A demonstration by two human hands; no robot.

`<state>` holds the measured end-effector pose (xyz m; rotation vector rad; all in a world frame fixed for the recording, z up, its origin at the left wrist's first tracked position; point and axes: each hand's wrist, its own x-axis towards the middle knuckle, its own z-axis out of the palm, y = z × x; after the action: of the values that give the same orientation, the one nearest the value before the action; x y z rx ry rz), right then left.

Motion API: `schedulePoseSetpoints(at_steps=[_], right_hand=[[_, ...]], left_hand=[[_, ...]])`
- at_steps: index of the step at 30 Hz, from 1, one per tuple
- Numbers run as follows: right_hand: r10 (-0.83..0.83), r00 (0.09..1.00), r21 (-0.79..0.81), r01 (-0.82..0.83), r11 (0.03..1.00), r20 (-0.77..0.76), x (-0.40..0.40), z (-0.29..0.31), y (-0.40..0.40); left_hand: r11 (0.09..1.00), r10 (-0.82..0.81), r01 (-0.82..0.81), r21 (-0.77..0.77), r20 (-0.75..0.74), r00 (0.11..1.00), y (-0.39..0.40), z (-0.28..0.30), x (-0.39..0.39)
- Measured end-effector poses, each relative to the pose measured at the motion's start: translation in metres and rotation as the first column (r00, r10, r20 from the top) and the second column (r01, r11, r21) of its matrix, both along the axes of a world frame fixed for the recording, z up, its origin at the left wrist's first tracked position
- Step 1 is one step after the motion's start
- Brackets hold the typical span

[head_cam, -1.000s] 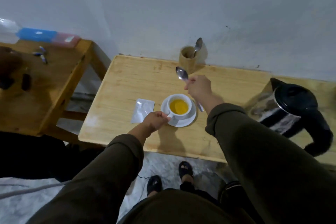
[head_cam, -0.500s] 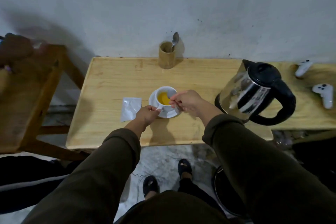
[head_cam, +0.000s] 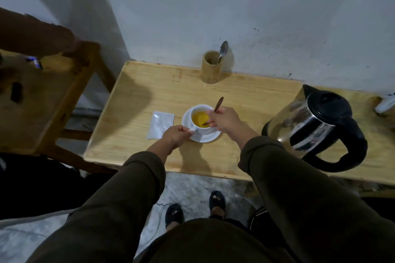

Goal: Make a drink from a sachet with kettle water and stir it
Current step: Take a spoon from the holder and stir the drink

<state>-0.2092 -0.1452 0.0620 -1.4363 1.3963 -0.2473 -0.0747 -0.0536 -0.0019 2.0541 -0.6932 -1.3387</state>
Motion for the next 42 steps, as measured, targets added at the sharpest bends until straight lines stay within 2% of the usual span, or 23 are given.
schedulePoseSetpoints(at_steps=[4,8,14,20,29,32,39,42], right_hand=[[0.094,0.964,-0.292,-0.167,0.942,-0.247,0.001,0.002,-0.011],[0.114,0.968,-0.423,-0.202,0.883,-0.224,0.002,0.005,-0.013],[0.241,0.948,-0.423,-0.31,0.852,-0.208,0.006,0.002,-0.017],[0.354,0.913,-0.343,-0.405,0.848,-0.202,0.004,0.006,-0.022],[0.388,0.845,-0.408,-0.521,0.75,-0.367,0.001,0.012,-0.025],[0.39,0.848,-0.441,-0.522,0.73,-0.357,0.001,0.009,-0.023],[0.466,0.832,-0.372,-0.552,0.746,-0.302,0.004,0.013,-0.018],[0.445,0.833,-0.375,-0.548,0.748,-0.329,0.003,0.013,-0.019]], left_hand=[[1.0,0.004,-0.004,0.009,0.033,0.999,0.0,0.001,0.0],[1.0,0.02,-0.021,0.021,0.039,0.999,0.0,0.004,-0.002],[0.999,0.025,-0.028,0.035,0.079,0.997,0.001,0.006,-0.005],[0.999,0.031,-0.033,0.02,0.094,0.995,0.001,0.008,-0.008],[0.999,0.038,-0.04,0.013,0.113,0.993,0.003,0.007,-0.01],[1.0,0.021,-0.023,0.02,0.133,0.991,0.003,0.008,-0.01],[0.999,-0.008,0.001,0.044,0.15,0.989,0.002,0.013,-0.011],[0.999,-0.018,0.011,0.048,0.156,0.988,0.002,0.016,-0.011]])
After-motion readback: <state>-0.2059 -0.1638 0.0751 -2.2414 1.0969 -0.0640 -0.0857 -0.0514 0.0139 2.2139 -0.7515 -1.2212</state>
